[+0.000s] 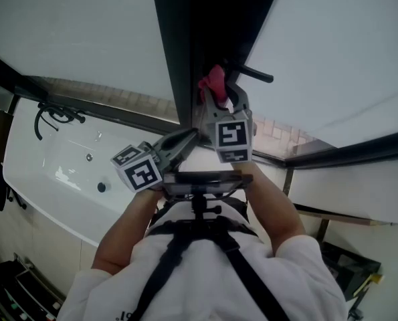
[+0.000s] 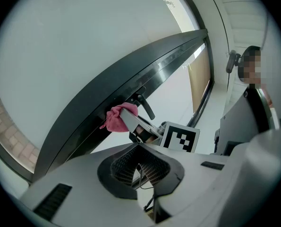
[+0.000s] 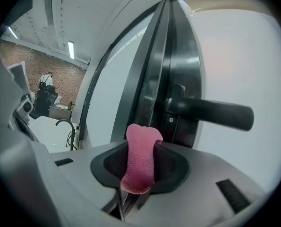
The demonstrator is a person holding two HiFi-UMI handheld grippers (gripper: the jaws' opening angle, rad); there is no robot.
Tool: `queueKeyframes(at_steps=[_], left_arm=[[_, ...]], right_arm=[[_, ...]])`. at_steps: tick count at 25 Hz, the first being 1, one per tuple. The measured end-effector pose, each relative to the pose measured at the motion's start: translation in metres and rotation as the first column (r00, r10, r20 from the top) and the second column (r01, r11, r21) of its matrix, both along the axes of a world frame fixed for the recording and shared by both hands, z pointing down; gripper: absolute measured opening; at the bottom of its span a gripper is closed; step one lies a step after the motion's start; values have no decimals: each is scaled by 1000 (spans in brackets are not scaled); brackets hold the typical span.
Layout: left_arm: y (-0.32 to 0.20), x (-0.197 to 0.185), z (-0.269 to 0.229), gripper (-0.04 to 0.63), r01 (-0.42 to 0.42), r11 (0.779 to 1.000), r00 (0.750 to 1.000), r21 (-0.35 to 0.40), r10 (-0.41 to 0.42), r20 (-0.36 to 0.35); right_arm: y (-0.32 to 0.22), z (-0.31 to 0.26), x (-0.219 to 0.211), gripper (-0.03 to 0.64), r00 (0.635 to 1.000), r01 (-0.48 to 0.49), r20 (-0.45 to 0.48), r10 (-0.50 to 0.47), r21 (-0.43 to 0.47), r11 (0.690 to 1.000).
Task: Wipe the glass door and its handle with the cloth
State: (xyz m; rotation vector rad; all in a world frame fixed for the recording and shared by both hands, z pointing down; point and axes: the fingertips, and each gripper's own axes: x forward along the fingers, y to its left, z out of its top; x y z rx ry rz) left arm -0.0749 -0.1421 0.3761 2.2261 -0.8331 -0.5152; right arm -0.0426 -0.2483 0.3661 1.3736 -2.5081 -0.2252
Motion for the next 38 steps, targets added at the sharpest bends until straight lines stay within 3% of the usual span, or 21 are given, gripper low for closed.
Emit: queueKeyframes(at_steps=[4, 7, 10, 14, 19, 31, 38], left_arm=[[0, 2, 0, -8, -5, 1000, 1000, 3, 5, -3], [0, 2, -1, -8, -7, 1000, 1000, 4, 8, -6], [0, 3, -1, -8, -12, 1000, 1000, 6, 12, -10], [1, 5, -1, -8, -20, 1000, 1000, 6, 20, -12], [0, 4, -1, -8, -20, 1000, 1000, 4, 20, -11], [3, 3, 1, -8, -4, 1000, 1000, 3, 4, -12], [2, 3, 3, -8, -5, 1000, 1000, 0, 5, -16]], right_arm=[[2, -14, 1, 104, 995, 26, -101, -17, 83, 996], [2, -22, -5, 104, 970, 78, -239, -42, 143, 987], [-4, -21, -6, 104, 943, 108, -327, -57, 138, 985], [-16, -13, 3, 104, 988, 57, -143, -59, -21, 998], [-20, -12, 11, 104, 998, 59, 18, -57, -103, 993], [-17, 4, 33, 106, 979, 69, 204, -18, -247, 966], [-17, 29, 52, 106, 980, 11, 190, 52, -320, 947]])
